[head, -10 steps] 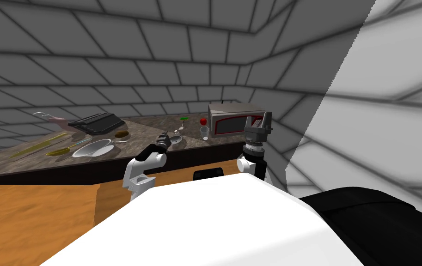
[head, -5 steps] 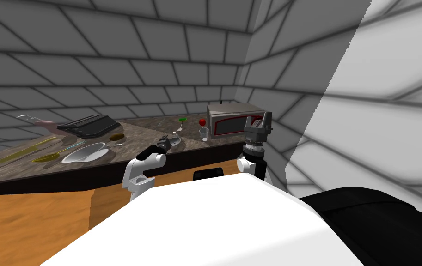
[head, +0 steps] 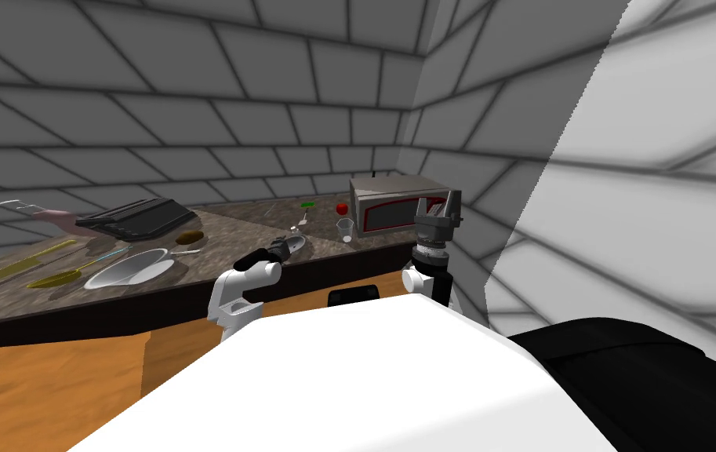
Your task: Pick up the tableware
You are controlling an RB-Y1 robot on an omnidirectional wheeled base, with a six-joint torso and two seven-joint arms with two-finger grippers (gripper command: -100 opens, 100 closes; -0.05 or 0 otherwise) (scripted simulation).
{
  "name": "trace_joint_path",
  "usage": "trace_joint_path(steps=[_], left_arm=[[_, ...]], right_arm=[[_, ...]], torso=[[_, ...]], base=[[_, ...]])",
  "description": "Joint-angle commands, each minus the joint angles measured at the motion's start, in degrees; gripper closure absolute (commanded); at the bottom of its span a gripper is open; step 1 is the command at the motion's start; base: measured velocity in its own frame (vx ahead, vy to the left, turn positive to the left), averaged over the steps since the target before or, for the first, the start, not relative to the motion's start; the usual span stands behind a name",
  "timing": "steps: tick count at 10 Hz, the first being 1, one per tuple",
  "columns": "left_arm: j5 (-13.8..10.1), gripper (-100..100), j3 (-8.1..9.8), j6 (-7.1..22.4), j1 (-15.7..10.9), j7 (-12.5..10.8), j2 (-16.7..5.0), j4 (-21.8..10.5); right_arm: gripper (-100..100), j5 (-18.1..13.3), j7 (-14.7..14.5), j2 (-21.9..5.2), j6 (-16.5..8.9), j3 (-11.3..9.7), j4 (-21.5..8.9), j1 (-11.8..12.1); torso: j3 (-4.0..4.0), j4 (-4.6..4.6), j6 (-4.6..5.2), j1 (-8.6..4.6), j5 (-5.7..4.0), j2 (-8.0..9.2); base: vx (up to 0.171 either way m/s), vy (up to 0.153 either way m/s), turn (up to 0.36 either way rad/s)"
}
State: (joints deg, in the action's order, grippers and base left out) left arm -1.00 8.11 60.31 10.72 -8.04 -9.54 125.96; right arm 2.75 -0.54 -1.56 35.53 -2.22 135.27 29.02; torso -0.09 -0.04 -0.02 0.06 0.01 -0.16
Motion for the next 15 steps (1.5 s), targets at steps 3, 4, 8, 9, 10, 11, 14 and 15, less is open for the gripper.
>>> trace_joint_path(steps=[3, 4, 8, 9, 10, 11, 14, 15], left_arm=[[-0.3, -100, 0.42, 5.3, 0.8, -0.7, 0.1, -0.2], [-0.3, -100, 0.48, 6.7, 1.0, -0.9, 0.1, -0.5], [-0.4, -100, 0.57, 8.9, 1.4, -1.2, 0.2, -1.6], [-0.4, 0, 0.55, 9.2, 1.5, -1.2, 0.2, -1.5], [-0.3, -100, 0.56, 7.7, 1.1, -1.1, 0.3, -3.4], [-0.2, -100, 0.56, 7.0, 0.8, -1.1, 0.3, -4.3], [-0.3, 100, 0.6, 6.3, 0.8, -1.0, 0.3, -5.0], [-0.3, 100, 0.59, 6.3, 0.8, -1.0, 0.3, -5.0]], right_arm=[[0, 0.0, 0.0, 0.0, 0.0, 0.0, 0.0, 0.0], [0, 0.0, 0.0, 0.0, 0.0, 0.0, 0.0, 0.0], [0, 0.0, 0.0, 0.0, 0.0, 0.0, 0.0, 0.0], [0, 0.0, 0.0, 0.0, 0.0, 0.0, 0.0, 0.0], [0, 0.0, 0.0, 0.0, 0.0, 0.0, 0.0, 0.0], [0, 0.0, 0.0, 0.0, 0.0, 0.0, 0.0, 0.0], [0, 0.0, 0.0, 0.0, 0.0, 0.0, 0.0, 0.0], [0, 0.0, 0.0, 0.0, 0.0, 0.0, 0.0, 0.0]], torso=[[0.01, 0.0, -0.01, -0.01, 0.0, 0.01], [-0.01, 0.0, 0.0, -0.02, 0.0, -0.01], [0.0, 0.0, -0.01, -0.04, -0.01, 0.01], [0.04, 0.01, -0.01, -0.06, -0.01, 0.08], [0.07, 0.03, -0.01, -0.07, -0.02, 0.13], [0.06, 0.02, -0.01, -0.05, -0.01, 0.11], [0.05, 0.02, -0.01, -0.04, -0.01, 0.1], [0.08, 0.03, -0.01, -0.06, -0.02, 0.14]], base=[[0.043, 0.013, -0.041], [0.051, 0.02, -0.048], [0.039, 0.009, -0.028], [0.0, 0.0, 0.0], [0.016, 0.006, 0.004], [0.025, 0.011, 0.003], [0.014, 0.006, 0.001], [0.0, 0.0, 0.0]])
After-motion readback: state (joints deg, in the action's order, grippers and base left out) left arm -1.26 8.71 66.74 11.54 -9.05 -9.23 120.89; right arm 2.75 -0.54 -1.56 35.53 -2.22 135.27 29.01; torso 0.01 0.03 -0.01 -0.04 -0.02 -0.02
